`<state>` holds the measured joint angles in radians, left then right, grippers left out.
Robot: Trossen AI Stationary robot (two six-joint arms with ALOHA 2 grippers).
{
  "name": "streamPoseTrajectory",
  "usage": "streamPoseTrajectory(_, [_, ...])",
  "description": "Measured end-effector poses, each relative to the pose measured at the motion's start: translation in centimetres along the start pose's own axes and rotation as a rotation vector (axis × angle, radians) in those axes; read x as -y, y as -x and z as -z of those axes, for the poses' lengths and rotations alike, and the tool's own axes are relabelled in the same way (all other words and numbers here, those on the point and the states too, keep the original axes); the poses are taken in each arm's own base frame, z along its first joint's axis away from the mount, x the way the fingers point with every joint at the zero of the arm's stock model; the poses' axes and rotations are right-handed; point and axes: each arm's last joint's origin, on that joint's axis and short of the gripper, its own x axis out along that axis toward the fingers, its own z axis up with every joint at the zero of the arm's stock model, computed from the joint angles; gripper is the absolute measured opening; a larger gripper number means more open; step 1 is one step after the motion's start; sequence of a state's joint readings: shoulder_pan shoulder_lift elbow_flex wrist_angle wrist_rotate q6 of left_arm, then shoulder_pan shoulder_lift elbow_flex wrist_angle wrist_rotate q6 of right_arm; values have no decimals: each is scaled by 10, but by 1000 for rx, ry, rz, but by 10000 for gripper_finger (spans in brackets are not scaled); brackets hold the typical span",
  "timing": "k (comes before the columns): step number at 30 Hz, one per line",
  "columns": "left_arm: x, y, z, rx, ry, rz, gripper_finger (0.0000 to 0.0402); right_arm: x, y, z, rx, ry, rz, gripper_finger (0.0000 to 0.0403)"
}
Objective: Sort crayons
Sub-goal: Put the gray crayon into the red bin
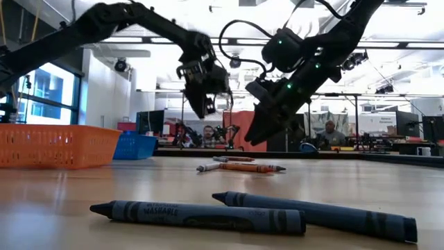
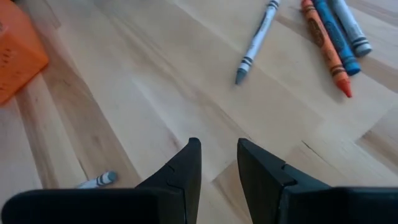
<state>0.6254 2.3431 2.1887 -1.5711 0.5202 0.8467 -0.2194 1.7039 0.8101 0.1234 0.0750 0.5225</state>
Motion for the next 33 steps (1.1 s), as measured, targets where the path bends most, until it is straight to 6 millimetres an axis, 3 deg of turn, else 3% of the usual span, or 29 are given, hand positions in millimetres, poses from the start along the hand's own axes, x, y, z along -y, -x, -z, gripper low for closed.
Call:
streamPoseTrajectory(5, [37, 20, -8, 26, -16, -40, 30, 5, 0, -2, -1, 12, 12, 99])
streamPoseTrajectory(8, [63, 21, 0, 3, -9, -20, 30, 7, 0, -3, 2, 17, 19, 99])
streamPoseTrajectory(11, [86, 13, 20, 0, -8, -28, 30, 9, -1, -6, 16, 34, 20, 99])
streamPoseTrajectory(17, [126, -13, 81, 54, 28, -182, 30, 12, 0, -18, 92, -12, -49, 99])
streamPoseTrajectory(21, [144, -27, 112, 209, 40, -375, 30, 10, -2, -32, 102, -81, -68, 99])
streamPoseTrajectory(24, [154, -34, 123, 353, 51, -559, 30, 3, -6, -50, 88, -85, -26, 99])
streamPoseTrajectory(27, [165, -32, 126, 515, 91, -693, 30, -6, -13, -67, 35, -69, 20, 99])
streamPoseTrajectory(31, [173, -35, 124, 716, 162, -726, 30, -7, -29, -78, -96, -52, 96, 99])
streamPoseTrajectory(33, [175, -40, 123, 728, 146, -718, 30, -2, -39, -80, -156, -62, 133, 99])
